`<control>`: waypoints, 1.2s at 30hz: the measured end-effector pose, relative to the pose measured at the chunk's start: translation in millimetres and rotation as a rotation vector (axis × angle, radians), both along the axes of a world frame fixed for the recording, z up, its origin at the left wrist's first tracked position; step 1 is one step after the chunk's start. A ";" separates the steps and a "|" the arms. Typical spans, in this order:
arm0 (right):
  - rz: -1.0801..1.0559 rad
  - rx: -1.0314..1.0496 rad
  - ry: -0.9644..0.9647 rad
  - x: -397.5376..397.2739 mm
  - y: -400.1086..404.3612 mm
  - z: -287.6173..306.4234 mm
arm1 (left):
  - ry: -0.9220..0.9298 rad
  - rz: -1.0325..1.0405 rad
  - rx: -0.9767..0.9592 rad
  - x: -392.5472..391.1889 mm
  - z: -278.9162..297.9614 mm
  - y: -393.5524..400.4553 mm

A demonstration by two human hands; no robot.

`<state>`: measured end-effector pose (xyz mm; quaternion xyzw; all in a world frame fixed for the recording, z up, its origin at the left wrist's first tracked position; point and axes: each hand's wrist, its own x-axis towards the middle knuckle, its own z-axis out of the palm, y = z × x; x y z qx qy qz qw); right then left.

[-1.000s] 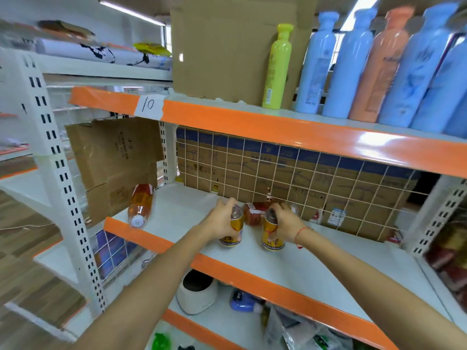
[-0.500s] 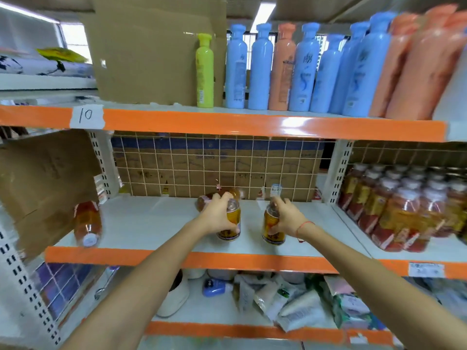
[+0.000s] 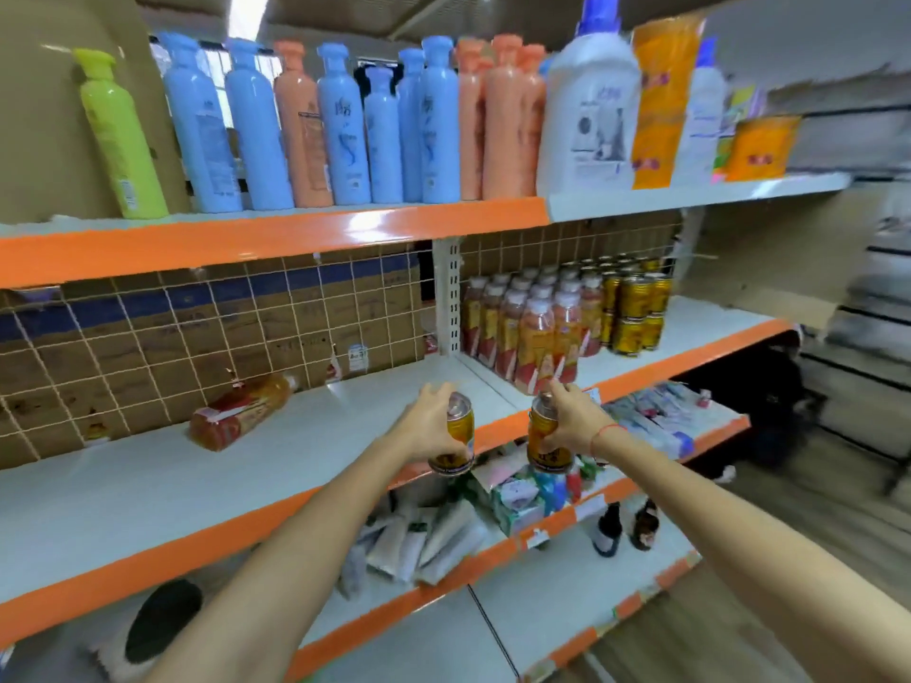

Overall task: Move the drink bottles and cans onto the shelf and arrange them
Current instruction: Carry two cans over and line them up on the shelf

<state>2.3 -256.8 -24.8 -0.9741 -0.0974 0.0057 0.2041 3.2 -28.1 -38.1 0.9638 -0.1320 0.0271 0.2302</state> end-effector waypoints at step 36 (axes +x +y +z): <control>-0.352 -0.053 -0.030 94.2 -447.4 -1.5 | -0.080 -0.261 -0.022 168.6 -2.5 -474.8</control>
